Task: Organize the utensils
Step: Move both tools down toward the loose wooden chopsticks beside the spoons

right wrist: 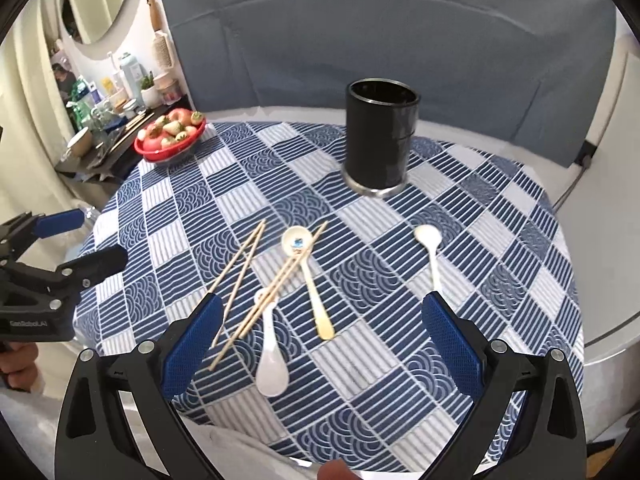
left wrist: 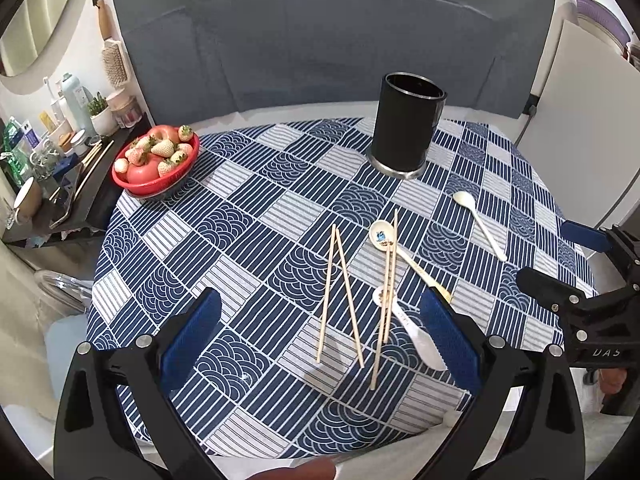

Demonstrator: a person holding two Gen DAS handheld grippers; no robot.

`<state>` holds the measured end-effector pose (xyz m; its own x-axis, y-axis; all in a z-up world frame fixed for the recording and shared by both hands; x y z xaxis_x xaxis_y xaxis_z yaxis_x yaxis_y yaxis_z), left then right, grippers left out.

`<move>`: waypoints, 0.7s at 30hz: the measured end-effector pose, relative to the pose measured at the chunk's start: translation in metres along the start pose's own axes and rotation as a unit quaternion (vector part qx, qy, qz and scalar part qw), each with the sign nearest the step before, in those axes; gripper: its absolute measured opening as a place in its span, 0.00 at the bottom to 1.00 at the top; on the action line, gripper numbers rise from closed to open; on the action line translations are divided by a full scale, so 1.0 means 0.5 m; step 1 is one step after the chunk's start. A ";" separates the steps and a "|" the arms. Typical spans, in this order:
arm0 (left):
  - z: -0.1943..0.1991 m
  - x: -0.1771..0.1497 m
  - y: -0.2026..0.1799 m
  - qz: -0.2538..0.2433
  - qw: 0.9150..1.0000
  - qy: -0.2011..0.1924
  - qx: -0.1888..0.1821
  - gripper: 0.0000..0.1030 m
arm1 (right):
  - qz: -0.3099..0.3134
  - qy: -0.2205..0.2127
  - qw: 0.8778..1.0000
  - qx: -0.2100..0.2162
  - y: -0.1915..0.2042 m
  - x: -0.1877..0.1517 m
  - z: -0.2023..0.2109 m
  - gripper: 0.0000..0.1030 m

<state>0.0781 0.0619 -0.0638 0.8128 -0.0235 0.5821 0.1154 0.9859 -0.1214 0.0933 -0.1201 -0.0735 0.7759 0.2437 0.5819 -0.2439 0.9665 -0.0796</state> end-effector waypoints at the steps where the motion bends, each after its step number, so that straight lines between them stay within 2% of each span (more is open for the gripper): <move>1: -0.006 -0.001 0.005 -0.002 1.000 0.005 -0.002 0.94 | -0.001 0.003 1.000 0.001 0.004 0.001 -0.004 0.92; 7: -0.043 -0.009 0.038 -0.010 0.999 0.033 -0.008 0.94 | -0.011 0.033 0.999 -0.003 0.036 0.007 -0.049 0.92; 12: -0.079 -0.022 0.060 -0.021 0.997 0.066 -0.018 0.94 | -0.038 0.074 0.996 0.024 0.056 0.001 -0.097 0.92; 21: -0.170 -0.029 0.095 -0.037 0.991 0.119 -0.041 0.94 | -0.095 0.124 0.988 0.016 0.065 -0.013 -0.189 0.91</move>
<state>0.1202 0.0952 -0.1463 0.9105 -0.1434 0.3878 0.2182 0.9633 -0.1562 0.1357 -0.0828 -0.1565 0.9268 0.0738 0.3683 -0.0950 0.9947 0.0396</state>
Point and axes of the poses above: each gripper's, at about its wrist camera, not at the fingertips, and z roughly against the way its jaws point, y to its left, x to its top, the point moved 5 cm from there along -z, roughly the way its jaws point, and after that the axes turned 9 degrees about -x, right-handed, at the moved point
